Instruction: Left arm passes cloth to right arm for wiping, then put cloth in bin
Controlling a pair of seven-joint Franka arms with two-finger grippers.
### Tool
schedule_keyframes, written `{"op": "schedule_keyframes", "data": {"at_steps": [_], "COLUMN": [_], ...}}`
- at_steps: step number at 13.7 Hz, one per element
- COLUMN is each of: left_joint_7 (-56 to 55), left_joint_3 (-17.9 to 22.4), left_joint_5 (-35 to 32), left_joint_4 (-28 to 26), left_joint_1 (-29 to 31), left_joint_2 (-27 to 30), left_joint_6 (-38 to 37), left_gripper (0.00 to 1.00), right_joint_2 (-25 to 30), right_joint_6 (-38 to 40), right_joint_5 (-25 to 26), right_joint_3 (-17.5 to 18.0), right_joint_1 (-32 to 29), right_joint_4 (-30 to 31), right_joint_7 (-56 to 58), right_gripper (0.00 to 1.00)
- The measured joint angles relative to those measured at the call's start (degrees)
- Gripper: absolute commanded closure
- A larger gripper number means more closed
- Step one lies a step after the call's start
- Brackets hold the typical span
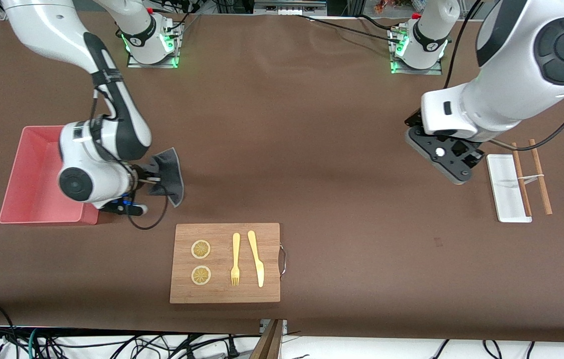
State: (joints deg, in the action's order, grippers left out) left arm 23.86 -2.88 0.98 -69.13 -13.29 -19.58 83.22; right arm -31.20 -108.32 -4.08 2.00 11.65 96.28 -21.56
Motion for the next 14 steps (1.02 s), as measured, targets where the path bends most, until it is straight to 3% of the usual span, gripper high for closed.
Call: {"op": "schedule_keyframes", "data": {"at_steps": [3,6,10,14], "left_joint_7": [-0.81,-12.2,-17.78,-18.91], "left_joint_3": [0.25,-0.43,-9.9,-12.02], "left_joint_5": [-1.36,-3.89,-3.93,-3.93], "left_joint_4": [-0.91,-6.73,-16.8,-21.49], "left_joint_1": [5.95,10.76,24.95,27.52], "left_joint_2": [0.4,4.89,14.14,19.03], "left_joint_6": [0.19,5.31,9.53,10.01], "left_gripper": [0.0,0.0,0.0,0.0], "right_joint_2": [-0.85,-1.61,-3.3,-4.35], "right_joint_6": [-4.2,-9.13,-14.0,-18.62], "right_joint_5": [-3.64,-9.11,-12.73,-15.77], "right_joint_3": [2.26,4.64,8.68,11.85], "right_joint_1": [1.16,2.29,4.64,5.29], "right_joint_4": [-0.04,-0.21,-2.85,-4.18], "right_joint_7": [-6.1,-11.67,-21.65,-27.35], "right_gripper": [1.0,1.0,1.0,1.0]}}
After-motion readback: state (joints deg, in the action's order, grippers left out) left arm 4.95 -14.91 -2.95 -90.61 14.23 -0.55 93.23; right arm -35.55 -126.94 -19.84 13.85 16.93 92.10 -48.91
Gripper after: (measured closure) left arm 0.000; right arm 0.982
